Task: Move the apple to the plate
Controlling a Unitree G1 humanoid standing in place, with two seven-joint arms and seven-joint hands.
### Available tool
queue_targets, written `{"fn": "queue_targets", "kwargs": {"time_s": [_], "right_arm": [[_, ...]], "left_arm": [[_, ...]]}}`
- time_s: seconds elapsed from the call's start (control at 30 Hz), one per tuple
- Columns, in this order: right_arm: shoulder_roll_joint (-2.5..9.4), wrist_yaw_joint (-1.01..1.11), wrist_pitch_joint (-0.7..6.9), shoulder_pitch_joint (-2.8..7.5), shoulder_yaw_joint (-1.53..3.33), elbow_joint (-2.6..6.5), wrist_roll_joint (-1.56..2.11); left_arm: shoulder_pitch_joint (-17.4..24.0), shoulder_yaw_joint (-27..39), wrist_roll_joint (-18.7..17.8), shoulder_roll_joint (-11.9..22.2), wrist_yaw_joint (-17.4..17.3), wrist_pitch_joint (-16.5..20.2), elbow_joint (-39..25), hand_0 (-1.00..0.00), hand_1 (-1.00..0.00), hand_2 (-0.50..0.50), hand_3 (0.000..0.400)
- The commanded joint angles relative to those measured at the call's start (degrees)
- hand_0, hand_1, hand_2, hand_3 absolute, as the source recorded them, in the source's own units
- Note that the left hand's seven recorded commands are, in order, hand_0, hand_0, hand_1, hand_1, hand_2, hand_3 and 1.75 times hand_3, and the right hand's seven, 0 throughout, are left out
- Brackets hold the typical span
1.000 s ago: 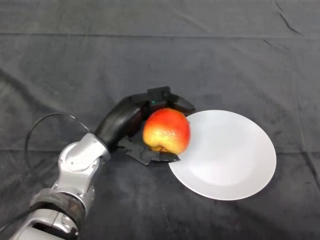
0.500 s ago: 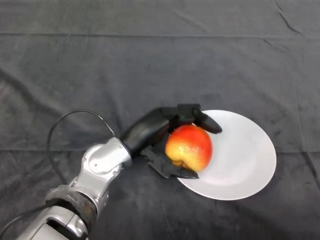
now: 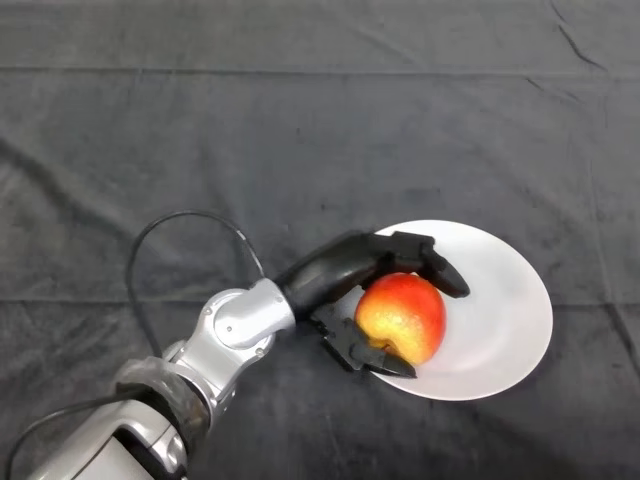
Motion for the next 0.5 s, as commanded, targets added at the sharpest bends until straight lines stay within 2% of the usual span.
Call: {"fn": "queue_targets", "kwargs": {"time_s": [0.03, 0.23, 0.5], "right_arm": [[-1.08, 0.09, -0.47, -0.88, -0.20, -0.06, 1.04], [-1.07, 0.09, -0.47, -0.88, -0.19, -0.07, 1.04], [-1.07, 0.08, -0.47, -0.87, -0.19, -0.08, 1.03]], "left_arm": [[-1.79, -2.20, 1.94, 1.21, 1.04, 1.36, -2.21, 0.00, 0.00, 0.00, 0.000], [-1.56, -3.04, 2.52, 1.84, 3.21, 1.80, -2.43, 0.00, 0.00, 0.00, 0.000], [-0.91, -1.89, 2.13, 3.23, 5.12, -0.20, -2.36, 0.00, 0.00, 0.00, 0.000]]}}
